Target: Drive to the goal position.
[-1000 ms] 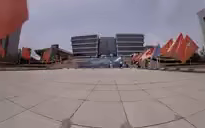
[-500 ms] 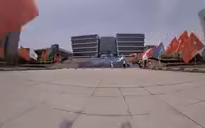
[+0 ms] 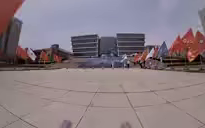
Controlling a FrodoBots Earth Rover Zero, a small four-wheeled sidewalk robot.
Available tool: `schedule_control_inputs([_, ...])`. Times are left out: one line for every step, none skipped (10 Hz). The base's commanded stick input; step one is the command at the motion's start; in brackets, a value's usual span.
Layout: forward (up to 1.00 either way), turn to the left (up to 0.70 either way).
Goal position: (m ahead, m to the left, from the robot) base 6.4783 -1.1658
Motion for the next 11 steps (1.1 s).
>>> schedule_control_inputs([1.00,-0.01])
schedule_control_inputs([1.00,-0.01])
schedule_control_inputs([1.00,-0.01])
schedule_control_inputs([1.00,-0.01])
schedule_control_inputs([1.00,-0.01])
schedule_control_inputs([1.00,-0.01])
schedule_control_inputs([1.00,-0.01])
schedule_control_inputs([1.00,-0.01])
schedule_control_inputs([1.00,-0.01])
schedule_control_inputs([1.00,-0.01])
schedule_control_inputs([1.00,-0.01])
